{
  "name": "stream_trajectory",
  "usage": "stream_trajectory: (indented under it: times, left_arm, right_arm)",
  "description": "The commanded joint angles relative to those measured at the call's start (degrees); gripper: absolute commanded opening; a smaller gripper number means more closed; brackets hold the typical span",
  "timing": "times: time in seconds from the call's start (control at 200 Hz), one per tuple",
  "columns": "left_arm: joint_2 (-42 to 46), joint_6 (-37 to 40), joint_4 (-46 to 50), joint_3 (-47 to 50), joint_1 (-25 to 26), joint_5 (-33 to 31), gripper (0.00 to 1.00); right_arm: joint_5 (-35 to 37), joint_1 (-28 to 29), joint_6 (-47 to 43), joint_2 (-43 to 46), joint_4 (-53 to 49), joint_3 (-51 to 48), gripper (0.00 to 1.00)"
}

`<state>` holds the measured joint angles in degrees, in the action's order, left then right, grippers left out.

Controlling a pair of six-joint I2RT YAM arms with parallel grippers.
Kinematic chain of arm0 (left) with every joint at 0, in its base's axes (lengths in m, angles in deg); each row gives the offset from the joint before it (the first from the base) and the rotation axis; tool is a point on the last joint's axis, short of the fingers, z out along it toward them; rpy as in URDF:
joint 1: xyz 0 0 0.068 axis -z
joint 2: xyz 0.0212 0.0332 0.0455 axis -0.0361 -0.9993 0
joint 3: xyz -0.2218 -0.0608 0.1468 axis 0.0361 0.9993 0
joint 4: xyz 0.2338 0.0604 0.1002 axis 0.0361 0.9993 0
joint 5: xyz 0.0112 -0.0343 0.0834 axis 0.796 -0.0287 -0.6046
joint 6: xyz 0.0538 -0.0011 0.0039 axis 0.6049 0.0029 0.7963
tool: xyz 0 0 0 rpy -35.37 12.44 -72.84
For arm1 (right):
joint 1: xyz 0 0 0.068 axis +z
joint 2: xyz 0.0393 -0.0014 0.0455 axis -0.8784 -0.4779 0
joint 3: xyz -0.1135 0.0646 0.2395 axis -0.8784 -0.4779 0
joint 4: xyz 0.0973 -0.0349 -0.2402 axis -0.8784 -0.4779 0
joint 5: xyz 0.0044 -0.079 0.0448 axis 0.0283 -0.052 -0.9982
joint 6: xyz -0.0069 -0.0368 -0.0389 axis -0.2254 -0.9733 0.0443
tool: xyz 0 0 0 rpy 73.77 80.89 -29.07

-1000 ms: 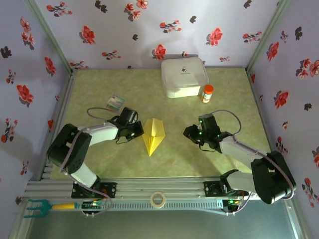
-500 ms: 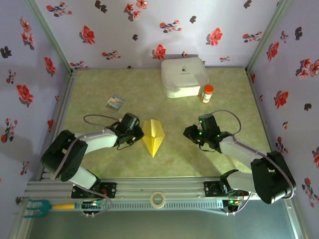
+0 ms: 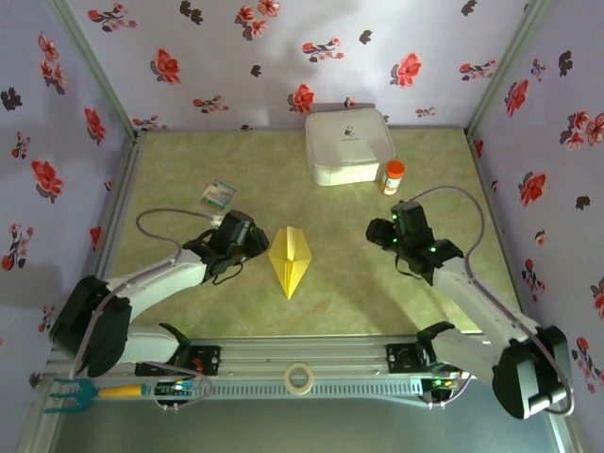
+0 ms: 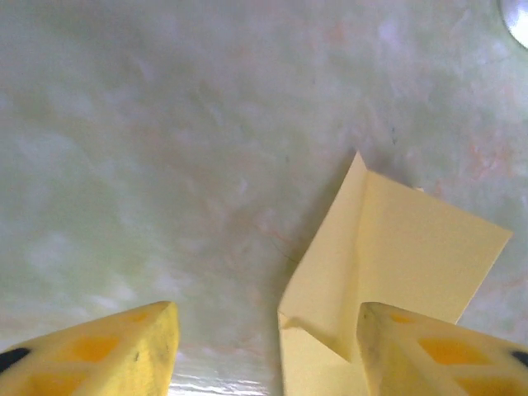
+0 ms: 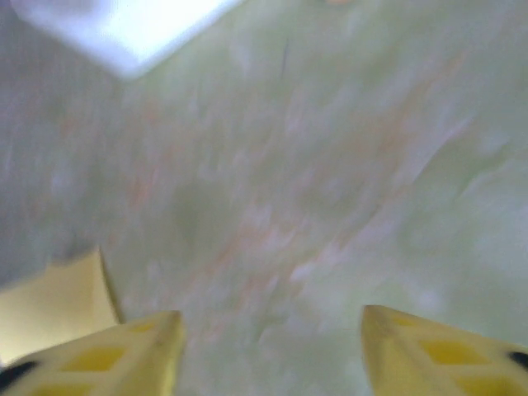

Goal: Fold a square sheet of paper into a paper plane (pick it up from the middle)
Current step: Reset both arms

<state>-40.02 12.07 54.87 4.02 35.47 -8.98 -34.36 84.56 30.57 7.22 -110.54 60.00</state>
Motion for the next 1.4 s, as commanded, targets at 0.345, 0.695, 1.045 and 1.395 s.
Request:
stream_trajectory:
  times: [0.345,0.695,1.045,1.395]
  left_arm:
    - [4.27,42.46,-7.92,-2.66,-22.44,-23.45,1.00]
    - [-4.91,58.21,-45.79,11.56,-28.89,-10.37,1.00]
    - [-16.07,56.52,-76.19,21.99,-34.37,-2.96,1.00]
    - [-14.75,51.77,-64.89,17.93,-36.57,-5.07,1.00]
  right_arm:
    - [21.94,-12.65,-36.07,-12.81,41.72,-11.93,0.90]
    - [0.74,-19.25,-37.33,-21.17,62.94,-17.23,0.89]
    - [2.22,-20.91,-34.20,-31.78,78.35,-19.16,0.90]
    - [8.05,-20.92,-31.63,-30.93,71.68,-17.24,0.99]
